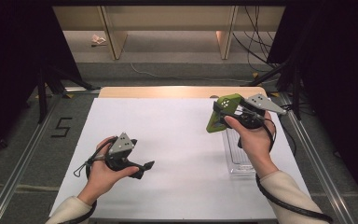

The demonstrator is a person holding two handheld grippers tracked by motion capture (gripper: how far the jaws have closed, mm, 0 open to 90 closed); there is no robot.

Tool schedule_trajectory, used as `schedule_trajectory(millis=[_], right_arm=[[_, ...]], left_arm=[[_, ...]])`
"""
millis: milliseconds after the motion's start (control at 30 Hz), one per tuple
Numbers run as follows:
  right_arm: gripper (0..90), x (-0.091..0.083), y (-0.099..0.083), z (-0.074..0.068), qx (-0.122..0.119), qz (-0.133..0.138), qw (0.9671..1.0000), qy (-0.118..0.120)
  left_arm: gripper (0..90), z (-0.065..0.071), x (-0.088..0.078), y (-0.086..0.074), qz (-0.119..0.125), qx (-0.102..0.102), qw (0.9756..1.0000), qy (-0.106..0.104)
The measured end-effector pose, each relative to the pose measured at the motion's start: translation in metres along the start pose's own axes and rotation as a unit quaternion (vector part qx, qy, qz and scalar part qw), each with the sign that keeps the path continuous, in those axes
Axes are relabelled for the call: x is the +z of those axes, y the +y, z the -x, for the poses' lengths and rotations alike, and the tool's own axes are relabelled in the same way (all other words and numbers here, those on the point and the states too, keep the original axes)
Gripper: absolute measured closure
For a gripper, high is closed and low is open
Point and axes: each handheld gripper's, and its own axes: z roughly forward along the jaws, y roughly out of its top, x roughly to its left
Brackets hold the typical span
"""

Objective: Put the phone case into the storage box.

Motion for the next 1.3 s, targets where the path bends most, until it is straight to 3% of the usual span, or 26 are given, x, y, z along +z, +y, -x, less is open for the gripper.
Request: schedule_trajectory(millis=[1300], right_arm=[[16.6,-0.005,0.004,0.024,0.007,0.006,0.9993,-0.036]], left_arm=[[1.0,-0.003,0.000,-0.001,-0.001,-0.005,1.0000,0.006]])
